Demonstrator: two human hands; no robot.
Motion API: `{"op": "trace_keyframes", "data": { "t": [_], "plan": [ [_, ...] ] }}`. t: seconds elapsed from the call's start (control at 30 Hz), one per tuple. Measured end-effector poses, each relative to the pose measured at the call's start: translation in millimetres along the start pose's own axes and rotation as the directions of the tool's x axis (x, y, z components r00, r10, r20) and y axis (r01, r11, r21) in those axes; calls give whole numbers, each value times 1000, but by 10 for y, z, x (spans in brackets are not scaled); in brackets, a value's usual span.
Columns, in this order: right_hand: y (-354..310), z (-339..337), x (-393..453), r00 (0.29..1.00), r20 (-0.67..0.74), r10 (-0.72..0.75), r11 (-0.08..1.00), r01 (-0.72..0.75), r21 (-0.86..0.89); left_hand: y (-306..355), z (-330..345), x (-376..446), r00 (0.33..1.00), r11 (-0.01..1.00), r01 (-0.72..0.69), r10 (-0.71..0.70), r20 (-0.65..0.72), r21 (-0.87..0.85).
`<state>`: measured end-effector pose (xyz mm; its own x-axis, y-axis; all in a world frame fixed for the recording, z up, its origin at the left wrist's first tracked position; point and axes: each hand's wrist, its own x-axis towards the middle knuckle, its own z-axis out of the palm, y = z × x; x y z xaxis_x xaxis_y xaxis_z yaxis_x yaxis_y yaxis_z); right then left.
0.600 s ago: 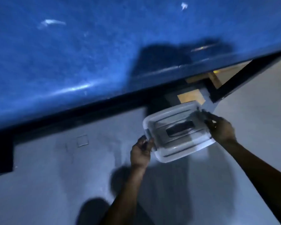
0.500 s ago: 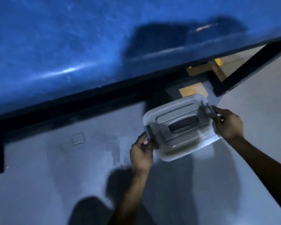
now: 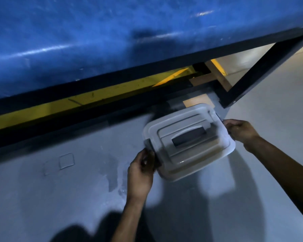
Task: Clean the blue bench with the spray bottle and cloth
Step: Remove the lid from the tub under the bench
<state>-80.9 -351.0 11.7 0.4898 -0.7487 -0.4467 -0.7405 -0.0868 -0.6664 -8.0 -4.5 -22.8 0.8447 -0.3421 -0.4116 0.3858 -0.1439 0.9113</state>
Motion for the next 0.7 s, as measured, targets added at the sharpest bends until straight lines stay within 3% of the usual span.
{"op": "trace_keyframes", "data": {
  "t": [0.1, 0.17, 0.23, 0.33, 0.43, 0.47, 0.53, 0.57, 0.6, 0.63, 0.7],
  "plan": [
    [5, -28, 6, 999, 19, 33, 999, -34, 29, 155, 112, 5, 983, 960, 119, -79, -163, 254],
    [24, -29, 1, 999, 18, 34, 998, -35, 47, 168, 128, 68, 974, 936, 174, -116, -197, 307],
    [42, -37, 1, 999, 31, 40, 996, -43, 84, 107, 88, 94, 987, 972, 137, -119, -105, 189],
    [46, -42, -14, 997, 56, 54, 987, -62, 145, 99, -26, -10, 995, 984, 101, -99, 23, -146],
    [6, -35, -69, 995, 78, 65, 973, -80, 217, 96, -121, -71, 984, 969, 159, -140, 110, -189],
    [2, -35, -74, 994, 90, 64, 966, -85, 244, 75, -127, -54, 993, 983, 115, -113, 25, -145],
    [-1, -35, -95, 991, 114, 69, 950, -100, 295, 200, -66, 3, 955, 983, -137, 164, -248, 123],
    [-2, -33, -108, 990, 124, 72, 943, -108, 315, 325, 13, 37, 904, 925, -266, 337, -263, 271],
    [-3, -32, -117, 988, 133, 77, 936, -118, 332, 449, 141, 82, 869, 845, -391, 470, -157, 365],
    [-11, -34, -132, 986, 141, 84, 929, -129, 347, 544, 294, 154, 846, 749, -477, 533, 10, 460],
    [-20, -47, -168, 982, 165, 96, 919, -151, 364, 605, 600, 321, 783, 443, -579, 535, 316, 685]
  ]
}}
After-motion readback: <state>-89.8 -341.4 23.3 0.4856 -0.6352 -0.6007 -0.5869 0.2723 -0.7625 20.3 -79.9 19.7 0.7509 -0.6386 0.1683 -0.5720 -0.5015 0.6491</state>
